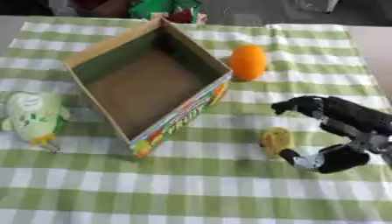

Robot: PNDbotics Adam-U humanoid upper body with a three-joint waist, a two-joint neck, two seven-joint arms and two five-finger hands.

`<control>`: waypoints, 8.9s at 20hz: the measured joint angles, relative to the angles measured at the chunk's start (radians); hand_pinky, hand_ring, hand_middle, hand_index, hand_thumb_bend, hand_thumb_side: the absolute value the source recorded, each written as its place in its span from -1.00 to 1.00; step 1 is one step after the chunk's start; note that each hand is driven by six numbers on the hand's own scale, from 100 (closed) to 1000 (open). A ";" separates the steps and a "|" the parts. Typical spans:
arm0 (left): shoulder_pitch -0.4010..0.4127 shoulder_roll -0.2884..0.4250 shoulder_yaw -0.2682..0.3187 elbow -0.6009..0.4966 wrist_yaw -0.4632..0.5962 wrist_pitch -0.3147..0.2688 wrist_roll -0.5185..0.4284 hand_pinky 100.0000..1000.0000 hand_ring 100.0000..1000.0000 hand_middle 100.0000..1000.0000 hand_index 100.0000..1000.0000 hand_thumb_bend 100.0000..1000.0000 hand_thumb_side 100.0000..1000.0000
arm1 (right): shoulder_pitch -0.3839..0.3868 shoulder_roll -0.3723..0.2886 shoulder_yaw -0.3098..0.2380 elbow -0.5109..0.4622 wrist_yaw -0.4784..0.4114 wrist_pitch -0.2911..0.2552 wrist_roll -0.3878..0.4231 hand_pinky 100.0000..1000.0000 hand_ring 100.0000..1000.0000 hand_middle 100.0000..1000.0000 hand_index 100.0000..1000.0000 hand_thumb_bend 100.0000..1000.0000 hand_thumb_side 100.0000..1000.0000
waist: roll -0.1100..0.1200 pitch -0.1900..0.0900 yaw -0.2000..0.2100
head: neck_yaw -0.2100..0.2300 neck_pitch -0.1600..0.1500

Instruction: Pick up objects on the table and place them in the box.

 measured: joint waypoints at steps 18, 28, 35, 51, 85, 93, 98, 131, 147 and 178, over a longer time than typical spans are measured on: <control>-0.008 0.000 0.000 0.000 0.000 -0.002 -0.002 -0.21 0.16 0.23 0.43 -1.00 0.59 | 0.004 0.000 0.023 0.000 0.068 0.058 0.042 0.60 0.79 0.56 0.88 -0.62 -0.08 | 0.000 0.009 0.008 | -0.005 -0.033; -0.009 0.000 0.000 0.000 0.000 -0.002 -0.005 -0.21 0.16 0.23 0.43 -1.00 0.59 | 0.021 0.000 0.020 0.000 0.103 0.089 0.057 0.60 0.79 0.52 0.82 -0.63 -0.13 | 0.000 0.014 0.007 | -0.004 -0.033; -0.010 0.000 0.000 0.000 0.001 -0.001 -0.006 -0.20 0.16 0.23 0.43 -1.00 0.59 | 0.020 0.000 0.018 0.000 0.116 0.108 0.074 0.54 0.72 0.12 0.50 -0.84 -0.13 | 0.000 0.016 0.010 | -0.004 -0.034; -0.012 -0.001 0.000 0.000 0.004 0.001 -0.009 -0.20 0.16 0.24 0.43 -1.00 0.59 | -0.001 0.005 0.014 0.000 -0.011 0.178 -0.209 0.30 0.18 -0.72 -0.27 -1.00 -0.60 | 0.000 0.018 0.009 | -0.004 -0.034; -0.014 -0.008 -0.005 0.000 0.023 0.007 -0.016 -0.20 0.16 0.23 0.43 -1.00 0.57 | -0.359 0.010 0.056 0.000 -0.178 0.173 -0.204 0.32 0.29 -0.43 0.08 -1.00 -0.53 | -0.006 -0.009 0.029 | -0.024 -0.032; -0.018 -0.009 -0.016 0.000 0.032 0.007 -0.029 -0.20 0.16 0.23 0.43 -1.00 0.57 | -0.510 0.075 0.130 0.000 -0.167 0.229 -0.147 0.34 0.29 -0.44 0.09 -1.00 -0.58 | -0.006 -0.018 0.058 | -0.055 -0.025; -0.018 -0.009 -0.018 0.000 0.032 0.005 -0.031 -0.20 0.16 0.23 0.43 -1.00 0.57 | -0.619 0.149 0.176 0.014 -0.148 0.295 -0.081 0.34 0.29 -0.44 0.09 -1.00 -0.56 | -0.006 -0.018 0.059 | -0.057 -0.025; -0.030 -0.009 -0.025 0.000 0.036 -0.004 -0.043 -0.20 0.16 0.23 0.42 -1.00 0.57 | -0.753 0.401 0.294 0.371 0.095 0.323 -0.018 0.42 0.54 0.05 0.53 -1.00 -0.81 | -0.004 0.017 0.063 | -0.075 -0.041; -0.030 -0.011 -0.025 0.000 0.036 0.001 -0.043 -0.19 0.16 0.23 0.42 -1.00 0.56 | -0.744 0.397 0.275 0.372 0.146 0.363 0.057 0.64 0.85 0.53 0.84 -0.99 -0.22 | -0.006 -0.001 0.063 | -0.074 -0.043; -0.008 -0.018 -0.021 0.000 0.035 0.000 -0.033 -0.19 0.16 0.23 0.42 -1.00 0.55 | -0.611 0.201 0.115 0.440 0.145 0.435 -0.065 0.62 0.85 0.56 0.82 -0.80 0.00 | 0.017 -0.034 0.058 | -0.039 0.019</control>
